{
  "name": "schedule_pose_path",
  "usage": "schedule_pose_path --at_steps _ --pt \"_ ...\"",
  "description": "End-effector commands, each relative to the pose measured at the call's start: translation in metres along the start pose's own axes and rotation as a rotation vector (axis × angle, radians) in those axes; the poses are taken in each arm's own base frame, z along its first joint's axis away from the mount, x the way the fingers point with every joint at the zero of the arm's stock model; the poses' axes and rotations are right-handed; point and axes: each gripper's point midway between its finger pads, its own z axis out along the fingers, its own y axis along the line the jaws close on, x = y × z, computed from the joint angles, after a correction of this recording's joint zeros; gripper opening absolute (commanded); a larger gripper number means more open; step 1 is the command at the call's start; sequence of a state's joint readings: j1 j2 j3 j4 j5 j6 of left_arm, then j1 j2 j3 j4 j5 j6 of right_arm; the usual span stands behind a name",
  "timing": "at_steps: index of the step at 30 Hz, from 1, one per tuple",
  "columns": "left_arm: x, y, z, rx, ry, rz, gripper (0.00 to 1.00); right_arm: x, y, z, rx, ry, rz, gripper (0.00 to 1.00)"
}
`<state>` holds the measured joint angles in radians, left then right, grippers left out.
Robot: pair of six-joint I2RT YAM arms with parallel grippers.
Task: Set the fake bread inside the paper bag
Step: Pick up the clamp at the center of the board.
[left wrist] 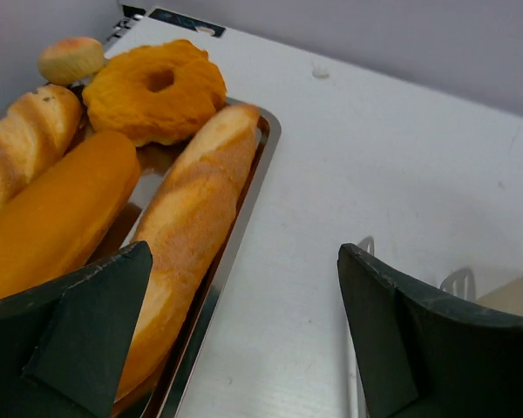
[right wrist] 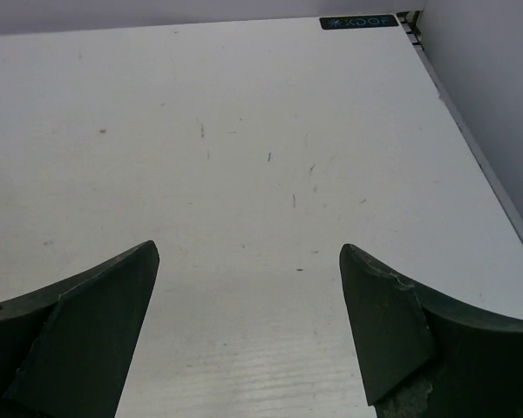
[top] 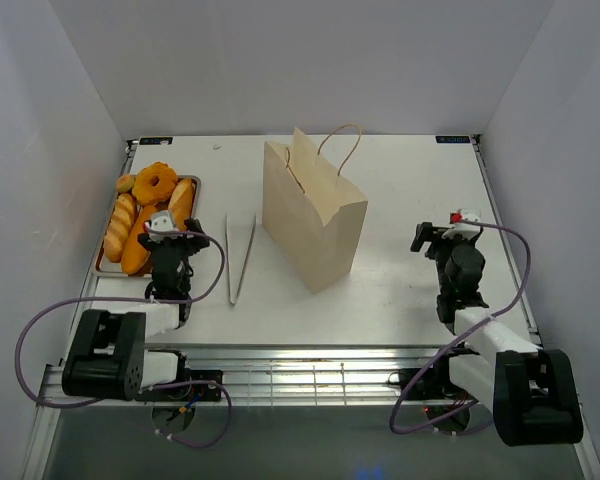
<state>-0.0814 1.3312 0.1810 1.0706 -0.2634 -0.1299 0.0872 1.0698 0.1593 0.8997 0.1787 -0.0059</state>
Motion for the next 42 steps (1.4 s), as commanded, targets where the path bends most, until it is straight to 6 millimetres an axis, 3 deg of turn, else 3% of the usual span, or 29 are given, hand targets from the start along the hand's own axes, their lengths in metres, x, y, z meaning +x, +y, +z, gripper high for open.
schedule_pose_path --at_steps 1,3,5,6,7,11,13,16,18,21,22,23,25,27,32,36,40,42 --pt "-0.007 0.025 -0.005 -0.195 0.082 -0.121 0.98 0.007 0.005 -0.004 0.043 0.204 0.194 0.9" --pt "-0.022 0.027 -0.004 -0.254 0.065 -0.245 0.98 0.005 0.023 -0.009 -0.048 0.24 0.223 0.9" --pt "-0.019 0.034 -0.015 -0.323 0.124 -0.289 0.98 0.025 0.026 -0.021 0.006 0.344 0.387 0.9" --pt "-0.034 0.032 -0.013 -0.328 0.111 -0.316 0.98 0.035 0.02 -0.026 0.074 0.387 0.444 0.9" --pt "-0.032 0.034 -0.02 -0.351 0.154 -0.33 0.98 0.04 0.029 -0.033 0.026 0.44 0.459 0.9" --pt "-0.039 0.04 -0.036 -0.495 0.269 -0.437 0.98 0.031 0.05 -0.043 -0.139 0.455 0.435 0.91" --pt "-0.054 0.019 -0.033 -0.393 0.346 -0.406 0.98 0.028 0.057 -0.047 -0.185 0.482 0.424 0.93" --pt "-0.058 0.002 -0.037 -0.28 0.436 -0.328 0.98 0.018 0.059 -0.049 -0.215 0.479 0.393 0.93" --pt "-0.068 -0.01 -0.04 -0.196 0.424 -0.34 0.98 0.007 0.059 -0.049 -0.235 0.442 0.363 0.93" --pt "-0.07 -0.025 -0.042 -0.071 0.371 -0.337 0.98 0.01 0.059 -0.055 -0.235 0.455 0.356 0.93" --pt "-0.075 -0.04 -0.041 0.021 0.349 -0.357 0.98 0.01 0.064 -0.057 -0.263 0.457 0.369 0.93" --pt "-0.059 -0.042 -0.045 0.039 0.376 -0.368 0.98 0.01 0.066 -0.058 -0.277 0.457 0.376 0.94" --pt "-0.051 -0.059 -0.045 0.126 0.377 -0.421 0.98 0.012 0.071 -0.061 -0.305 0.465 0.391 0.95" --pt "-0.027 -0.064 -0.05 0.117 0.432 -0.454 0.98 0.012 0.072 -0.062 -0.308 0.472 0.393 0.95" --pt "0.004 -0.089 -0.059 0.053 0.441 -0.347 0.98 0.012 0.07 -0.067 -0.308 0.462 0.37 0.95" --pt "0.034 -0.084 -0.06 -0.007 0.481 -0.34 0.98 0.007 0.074 -0.072 -0.335 0.439 0.386 0.96" --pt "0.049 -0.099 -0.07 0.039 0.469 -0.296 0.98 0.002 0.074 -0.074 -0.345 0.416 0.378 0.96" --pt "0.055 -0.093 -0.072 -0.003 0.456 -0.286 0.98 0.001 0.074 -0.075 -0.344 0.414 0.375 0.96"
